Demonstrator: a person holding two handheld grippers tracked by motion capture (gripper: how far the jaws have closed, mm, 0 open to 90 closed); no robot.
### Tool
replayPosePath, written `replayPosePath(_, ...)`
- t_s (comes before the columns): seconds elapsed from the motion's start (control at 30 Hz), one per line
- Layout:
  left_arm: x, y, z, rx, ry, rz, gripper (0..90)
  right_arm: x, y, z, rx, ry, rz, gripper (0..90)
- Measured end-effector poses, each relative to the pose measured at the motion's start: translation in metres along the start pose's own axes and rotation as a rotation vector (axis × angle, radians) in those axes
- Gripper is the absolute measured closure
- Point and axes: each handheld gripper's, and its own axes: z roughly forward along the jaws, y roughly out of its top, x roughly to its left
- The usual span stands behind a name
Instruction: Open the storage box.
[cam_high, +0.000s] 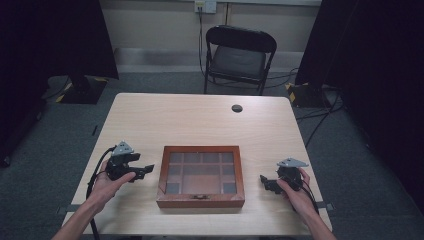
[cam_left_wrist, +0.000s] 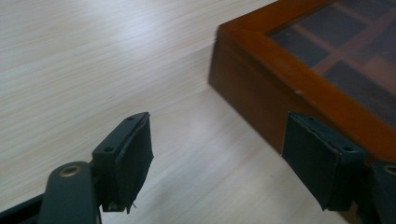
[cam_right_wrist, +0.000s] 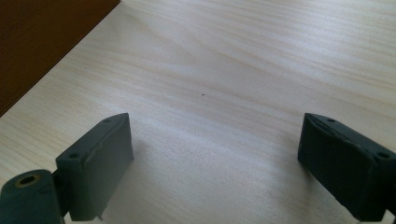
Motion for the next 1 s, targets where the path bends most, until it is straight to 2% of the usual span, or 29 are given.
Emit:
replayPosePath(0.03, -0.005, 0.004, -0.001, -0.011, -0.031, 0.002, 23.6, 0.000, 0.000, 0.000, 0.000, 0.000, 0.000, 9.4)
replayPosePath(0.1, -0.017, 0.011, -0.002, -0.012, 0.003, 0.088, 23.9, 0.000, 0.000, 0.000, 0.000, 0.001, -0.001, 9.4)
replayPosePath(0.2, -0.026, 0.018, -0.003, -0.033, -0.025, 0.097, 26.1, 0.000, 0.000, 0.000, 0.000, 0.003, -0.002, 9.4)
replayPosePath(0.33, -0.036, 0.025, -0.002, -0.023, -0.066, 0.138, 26.5, 0.000, 0.000, 0.000, 0.000, 0.003, -0.002, 9.4)
replayPosePath(0.47, -0.045, 0.034, 0.000, -0.039, -0.095, 0.162, 27.4, 0.000, 0.000, 0.000, 0.002, 0.004, -0.001, 9.3)
replayPosePath(0.57, -0.051, 0.040, 0.004, -0.024, -0.118, 0.179, 27.8, 0.000, 0.000, 0.000, 0.002, 0.004, -0.001, 9.3)
replayPosePath(0.73, -0.060, 0.052, 0.013, -0.024, -0.144, 0.190, 27.8, 0.000, 0.000, 0.000, 0.002, 0.004, -0.001, 9.4)
replayPosePath(0.8, -0.064, 0.057, 0.018, -0.009, -0.155, 0.193, 27.9, 0.000, 0.000, 0.000, 0.001, 0.004, -0.001, 9.3)
replayPosePath(0.9, -0.072, 0.065, 0.024, -0.010, -0.186, 0.191, 28.2, 0.000, 0.000, 0.000, 0.002, 0.004, -0.002, 9.3)
replayPosePath(1.0, -0.079, 0.073, 0.029, -0.014, -0.205, 0.211, 28.5, 0.000, 0.000, 0.000, 0.000, 0.005, -0.004, 9.3)
